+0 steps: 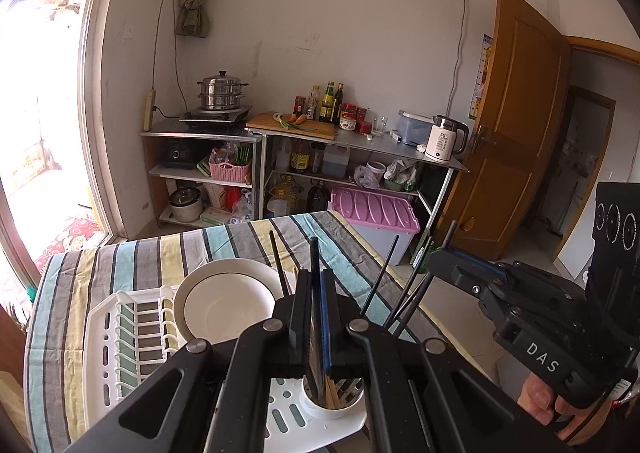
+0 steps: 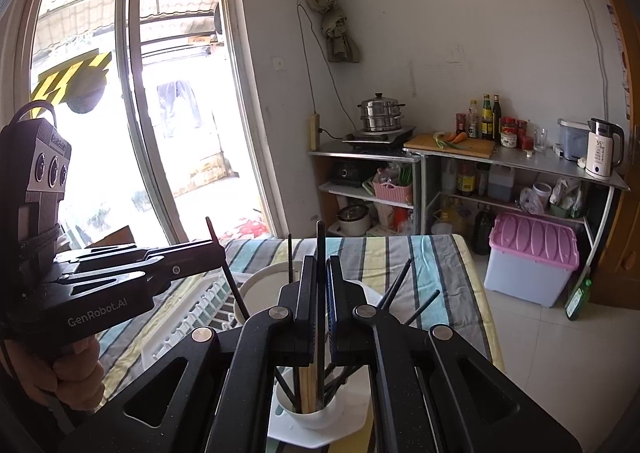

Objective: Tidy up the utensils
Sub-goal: 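Open both tools to drop the black chopsticks into the white cup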

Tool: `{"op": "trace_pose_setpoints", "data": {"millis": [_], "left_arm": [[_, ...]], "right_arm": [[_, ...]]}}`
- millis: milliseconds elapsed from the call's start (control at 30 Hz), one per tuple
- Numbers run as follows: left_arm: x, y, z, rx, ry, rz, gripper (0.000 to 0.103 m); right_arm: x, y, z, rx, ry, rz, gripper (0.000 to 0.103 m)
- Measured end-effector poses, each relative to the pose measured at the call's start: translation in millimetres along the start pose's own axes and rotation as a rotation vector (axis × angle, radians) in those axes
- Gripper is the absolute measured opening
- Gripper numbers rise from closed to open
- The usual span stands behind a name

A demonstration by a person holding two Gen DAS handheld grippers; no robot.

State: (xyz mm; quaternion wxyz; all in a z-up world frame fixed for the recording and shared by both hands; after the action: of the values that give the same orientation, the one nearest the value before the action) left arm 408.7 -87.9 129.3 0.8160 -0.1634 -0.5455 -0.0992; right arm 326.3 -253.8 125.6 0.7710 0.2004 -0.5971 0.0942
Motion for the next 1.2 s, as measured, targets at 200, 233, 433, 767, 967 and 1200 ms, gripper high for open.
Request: {"op": "trace_pose_setpoints", "data": {"millis": [200, 233, 433, 767, 967, 1200], "left_arm": [[-17, 14, -11, 0.023, 0.032, 0.020, 0.004], [-19, 16, -13, 0.027, 0.035, 0.023, 0.004], [-23, 22, -18, 0.049, 0.041, 0.023, 0.004], [-21, 22, -16, 0.059, 0.025, 0.002, 0.005], [-22, 17, 3, 0.069, -0.007, -0.017, 0.005], [-39, 14, 38, 0.089, -0.035, -0.015, 0.005]], "right_arm": [[-15, -10, -8, -0.019, 0.037, -0.015, 0.004], [-17, -12, -8, -0.021, 0.042, -0.018, 0.004], [-21, -19, -9, -0.040, 0.043, -0.021, 0.004], [-22, -18, -6, -0.037, 0.060, 0.004, 0.010], [-24, -18, 6, -0.034, 0.054, 0.001, 0.013], [-31, -12, 33, -0.030, 0.040, 0.002, 0.016]]}}
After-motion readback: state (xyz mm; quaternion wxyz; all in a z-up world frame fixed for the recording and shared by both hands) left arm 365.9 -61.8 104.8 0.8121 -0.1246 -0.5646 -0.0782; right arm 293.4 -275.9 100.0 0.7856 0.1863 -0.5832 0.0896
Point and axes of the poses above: each gripper's, at about its wrist camera, not at the fingertips, and z roughly against the way its jaws point, y to its left, x to its top, the point moved 8 cm from there along -z, roughly the way its jaws point, and after that the axes turned 13 degrees about -y, right-handed, at the moved point
